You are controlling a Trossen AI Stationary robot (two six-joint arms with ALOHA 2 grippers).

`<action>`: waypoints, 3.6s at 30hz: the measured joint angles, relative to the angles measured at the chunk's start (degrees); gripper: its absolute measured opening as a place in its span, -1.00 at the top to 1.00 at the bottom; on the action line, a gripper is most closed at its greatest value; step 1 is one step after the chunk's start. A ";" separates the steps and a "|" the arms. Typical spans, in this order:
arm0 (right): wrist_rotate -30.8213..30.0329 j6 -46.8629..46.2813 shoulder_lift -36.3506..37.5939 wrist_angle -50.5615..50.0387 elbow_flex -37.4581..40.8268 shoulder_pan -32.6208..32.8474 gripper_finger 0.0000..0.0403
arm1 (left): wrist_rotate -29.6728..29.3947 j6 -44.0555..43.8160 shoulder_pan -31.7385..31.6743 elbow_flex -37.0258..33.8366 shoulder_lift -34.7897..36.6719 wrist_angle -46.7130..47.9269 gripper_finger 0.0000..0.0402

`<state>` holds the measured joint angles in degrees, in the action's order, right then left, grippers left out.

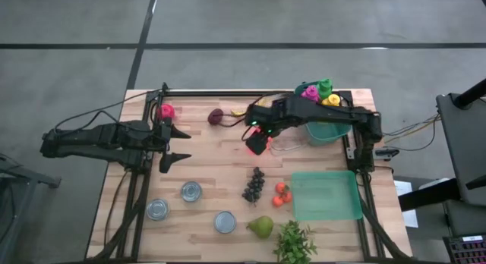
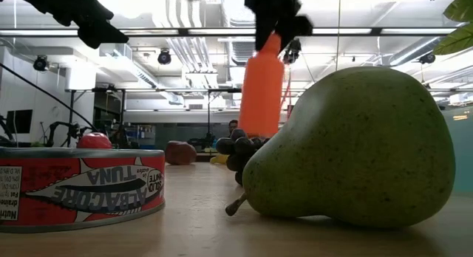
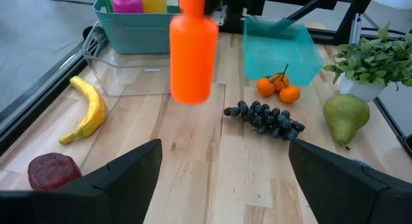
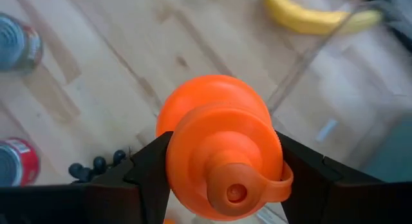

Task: Pick & Place Food Item
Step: Put the orange water bottle into the green bin

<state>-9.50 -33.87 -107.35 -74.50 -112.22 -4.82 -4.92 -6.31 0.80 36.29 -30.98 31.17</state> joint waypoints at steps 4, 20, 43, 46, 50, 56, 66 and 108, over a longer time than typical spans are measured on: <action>-4.80 -2.33 5.36 -3.21 -0.04 -0.07 -0.05 | 0.00 0.00 -0.02 0.00 0.00 0.00 -0.71; -20.44 -15.28 19.96 -15.44 2.11 0.16 -0.05 | 0.00 0.00 -0.01 0.00 0.01 0.04 -0.71; -18.56 -18.32 33.22 -15.53 20.49 -12.88 -0.05 | 0.00 0.00 0.00 0.00 0.00 0.20 -0.71; -16.60 -18.29 33.73 -15.51 22.52 -15.40 -0.05 | 0.00 0.00 0.00 0.00 0.00 0.19 -0.71; -12.42 -17.91 33.75 -15.54 24.48 -18.73 -0.05 | 0.02 0.00 0.00 0.00 0.00 0.18 -0.71; -10.77 -16.48 32.81 -14.69 25.66 -20.37 -0.05 | 0.00 0.00 -0.01 0.00 0.01 0.19 -0.71; -9.27 -14.21 29.00 -14.51 25.68 -21.48 -0.05 | 0.00 0.00 -0.01 0.00 0.00 0.20 -0.71; 0.55 -3.50 29.48 4.38 43.49 -29.48 -0.05 | 0.00 0.00 -0.02 0.00 0.00 0.20 -0.71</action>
<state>-8.95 -37.37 -77.87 -70.12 -68.73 -34.30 -4.93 -6.31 0.78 36.29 -30.98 31.38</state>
